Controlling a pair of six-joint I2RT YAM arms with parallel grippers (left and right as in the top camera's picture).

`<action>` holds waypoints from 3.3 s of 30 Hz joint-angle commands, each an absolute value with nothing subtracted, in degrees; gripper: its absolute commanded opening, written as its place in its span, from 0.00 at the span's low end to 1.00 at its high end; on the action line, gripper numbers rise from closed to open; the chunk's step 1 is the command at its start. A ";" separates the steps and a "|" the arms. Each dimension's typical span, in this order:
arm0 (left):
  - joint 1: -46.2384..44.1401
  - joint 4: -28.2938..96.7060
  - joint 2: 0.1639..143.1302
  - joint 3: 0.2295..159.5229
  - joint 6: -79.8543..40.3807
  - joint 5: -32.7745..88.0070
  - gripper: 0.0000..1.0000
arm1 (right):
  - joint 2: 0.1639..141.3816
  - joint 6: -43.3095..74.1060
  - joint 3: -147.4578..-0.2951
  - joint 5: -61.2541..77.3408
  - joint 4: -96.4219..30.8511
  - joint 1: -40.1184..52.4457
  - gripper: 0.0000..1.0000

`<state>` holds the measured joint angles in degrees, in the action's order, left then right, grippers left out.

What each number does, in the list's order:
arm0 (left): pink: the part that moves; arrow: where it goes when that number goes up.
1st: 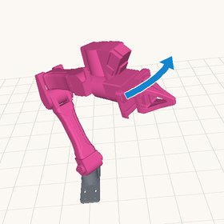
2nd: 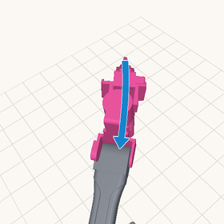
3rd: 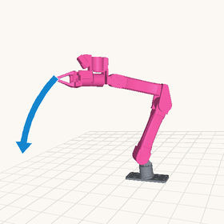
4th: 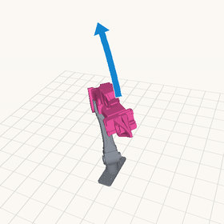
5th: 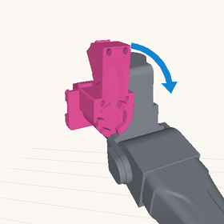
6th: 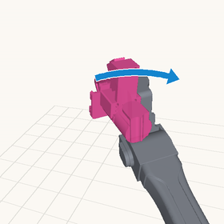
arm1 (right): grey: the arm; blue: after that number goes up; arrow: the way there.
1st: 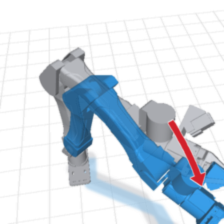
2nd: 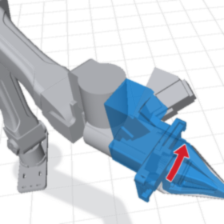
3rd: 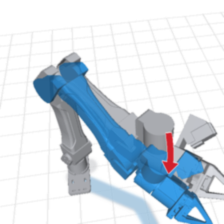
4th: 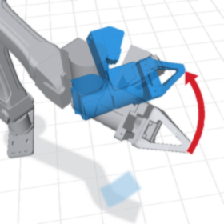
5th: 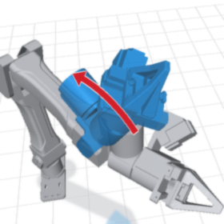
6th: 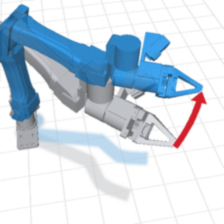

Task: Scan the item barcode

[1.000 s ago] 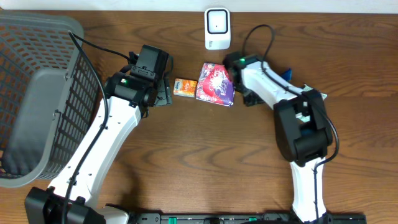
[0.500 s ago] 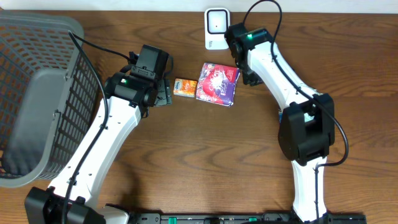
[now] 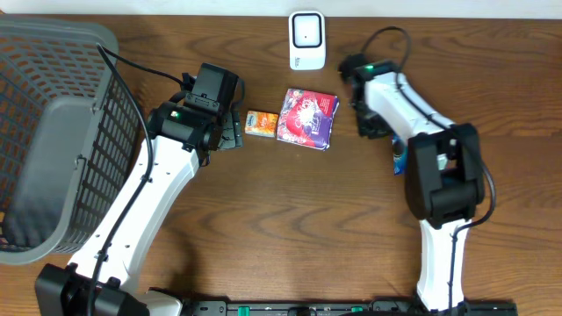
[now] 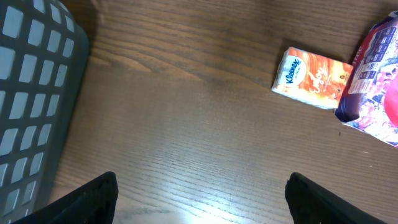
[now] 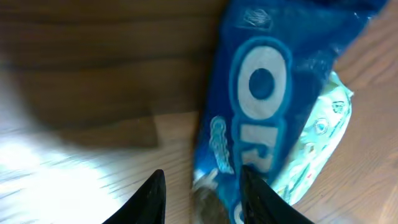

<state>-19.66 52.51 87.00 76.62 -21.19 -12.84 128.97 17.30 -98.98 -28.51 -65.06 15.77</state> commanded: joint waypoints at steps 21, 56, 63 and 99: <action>-19.57 52.66 87.33 77.03 -21.71 -13.98 0.86 | 129.01 14.48 -90.74 -4.97 -58.54 5.58 0.33; -19.57 52.66 87.33 77.03 -21.71 -13.98 0.86 | 129.05 9.39 -80.77 63.99 -41.25 -5.78 0.03; -19.57 52.69 87.33 77.03 -21.71 -13.98 0.86 | 127.50 10.52 -84.38 45.32 -52.64 -10.00 0.13; -19.57 52.66 87.33 77.03 -21.71 -14.00 0.86 | 118.48 20.91 -80.47 4.54 -51.46 5.19 0.45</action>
